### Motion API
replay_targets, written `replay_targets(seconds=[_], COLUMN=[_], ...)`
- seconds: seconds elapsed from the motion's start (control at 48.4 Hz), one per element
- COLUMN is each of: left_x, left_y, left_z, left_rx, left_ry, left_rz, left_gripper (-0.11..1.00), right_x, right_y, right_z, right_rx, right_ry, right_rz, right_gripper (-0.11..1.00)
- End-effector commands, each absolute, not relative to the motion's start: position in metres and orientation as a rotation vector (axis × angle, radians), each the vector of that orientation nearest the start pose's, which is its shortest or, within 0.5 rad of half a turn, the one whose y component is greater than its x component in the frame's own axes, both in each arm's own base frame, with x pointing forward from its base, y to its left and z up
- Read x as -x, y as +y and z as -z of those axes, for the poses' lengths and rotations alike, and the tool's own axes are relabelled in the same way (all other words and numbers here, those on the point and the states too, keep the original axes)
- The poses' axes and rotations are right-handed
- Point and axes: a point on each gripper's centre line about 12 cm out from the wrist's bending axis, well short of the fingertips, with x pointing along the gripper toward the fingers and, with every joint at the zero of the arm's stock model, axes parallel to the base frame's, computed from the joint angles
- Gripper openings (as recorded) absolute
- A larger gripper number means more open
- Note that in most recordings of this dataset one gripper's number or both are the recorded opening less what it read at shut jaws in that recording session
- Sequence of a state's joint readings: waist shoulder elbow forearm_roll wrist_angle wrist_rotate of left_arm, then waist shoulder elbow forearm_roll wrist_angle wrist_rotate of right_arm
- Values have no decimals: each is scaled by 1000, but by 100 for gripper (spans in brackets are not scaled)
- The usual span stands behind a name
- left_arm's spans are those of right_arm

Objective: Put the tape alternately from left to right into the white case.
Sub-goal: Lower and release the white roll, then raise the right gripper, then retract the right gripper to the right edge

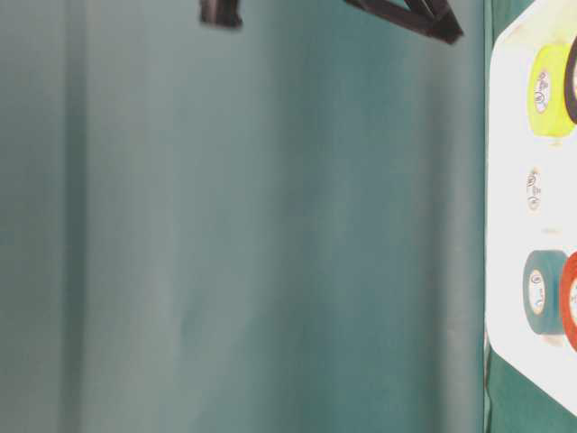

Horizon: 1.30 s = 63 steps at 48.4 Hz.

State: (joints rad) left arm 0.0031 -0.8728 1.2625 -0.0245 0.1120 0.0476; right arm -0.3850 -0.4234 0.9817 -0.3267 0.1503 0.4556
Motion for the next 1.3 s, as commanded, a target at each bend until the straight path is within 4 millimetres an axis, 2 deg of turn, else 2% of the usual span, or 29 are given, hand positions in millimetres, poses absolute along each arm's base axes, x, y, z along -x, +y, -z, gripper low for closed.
replay_targets(seconds=[0.0, 0.248, 0.372, 0.724, 1.034, 1.282], left_x=[-193, -193, -193, -194, -193, -193], left_y=[1, 1, 1, -1, -29, -32], left_z=[-200, -201, -202, -204, -206, -208], left_rx=[-21, -21, -21, -23, -56, -59], left_ry=[480, 479, 477, 471, 458, 445], left_rz=[2, 2, 2, 12, 154, 167], left_gripper=[89, 90, 89, 90, 90, 89], right_x=[-242, -209, -202, -198, -193, -188], right_y=[-102, -88, -84, -74, -56, -39], right_z=[-198, -190, -191, -192, -190, -191], right_rx=[-235, -235, -229, -201, -179, -155], right_ry=[599, 565, 526, 462, 446, 416], right_rz=[445, 441, 431, 377, 302, 220], right_gripper=[62, 62, 62, 62, 62, 62])
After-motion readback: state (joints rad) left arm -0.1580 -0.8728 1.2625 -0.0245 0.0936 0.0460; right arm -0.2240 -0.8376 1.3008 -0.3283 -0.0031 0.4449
